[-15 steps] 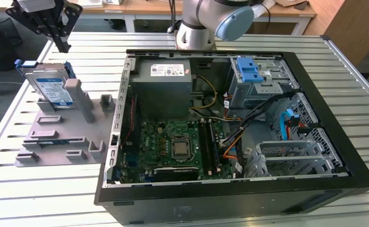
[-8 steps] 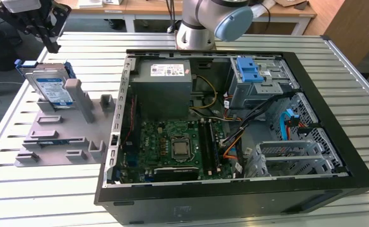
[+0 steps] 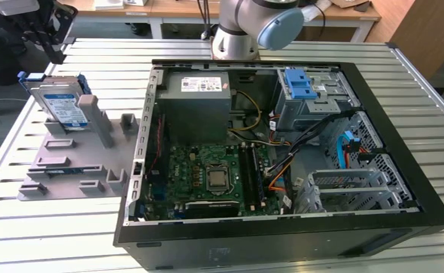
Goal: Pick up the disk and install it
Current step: 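Reach for the disk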
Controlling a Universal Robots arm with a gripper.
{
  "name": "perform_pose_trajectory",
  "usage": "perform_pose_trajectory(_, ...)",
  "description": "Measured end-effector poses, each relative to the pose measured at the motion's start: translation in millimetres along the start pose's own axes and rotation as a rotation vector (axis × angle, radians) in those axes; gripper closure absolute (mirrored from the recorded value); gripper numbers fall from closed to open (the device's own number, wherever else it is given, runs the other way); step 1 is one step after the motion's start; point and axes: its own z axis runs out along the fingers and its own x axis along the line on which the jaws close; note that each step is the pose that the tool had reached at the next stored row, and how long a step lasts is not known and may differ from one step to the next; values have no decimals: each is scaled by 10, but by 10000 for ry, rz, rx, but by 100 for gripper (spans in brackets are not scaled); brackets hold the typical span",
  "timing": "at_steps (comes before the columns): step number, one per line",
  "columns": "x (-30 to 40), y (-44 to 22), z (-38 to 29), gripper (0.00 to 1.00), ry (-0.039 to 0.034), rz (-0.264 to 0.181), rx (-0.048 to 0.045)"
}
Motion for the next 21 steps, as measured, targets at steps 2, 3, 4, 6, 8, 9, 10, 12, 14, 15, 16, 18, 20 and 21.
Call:
perform_pose_trajectory(2, 11, -1, 0, 89, 0, 0, 0)
perform_pose_trajectory(3, 22, -2, 1, 89, -1, 0, -1)
perform_pose_trajectory(4, 41, -3, 2, 89, 0, 1, 0)
perform_pose_trajectory(6, 79, -6, 3, 89, 0, 0, 0)
perform_pose_trajectory(8, 107, -8, 3, 89, 1, 0, 0)
perform_pose_trajectory(9, 119, -9, 3, 89, 1, 0, 1)
perform_pose_trajectory(10, 131, -10, 4, 89, 1, 0, 0)
perform_pose_trajectory(12, 156, -12, 4, 89, 0, 0, 0)
perform_pose_trajectory(14, 183, -14, 5, 89, 0, 0, 0)
perform_pose_trajectory(15, 207, -14, 6, 89, -1, 1, -1)
perform_pose_trajectory(16, 216, -13, 6, 89, -1, 1, -1)
perform_pose_trajectory(18, 268, -8, 12, 89, -1, 2, -1)
perform_pose_trajectory(20, 369, -12, 21, 89, -1, 134, 2)
perform_pose_trajectory(21, 439, -12, 25, 89, -2, 134, 1)
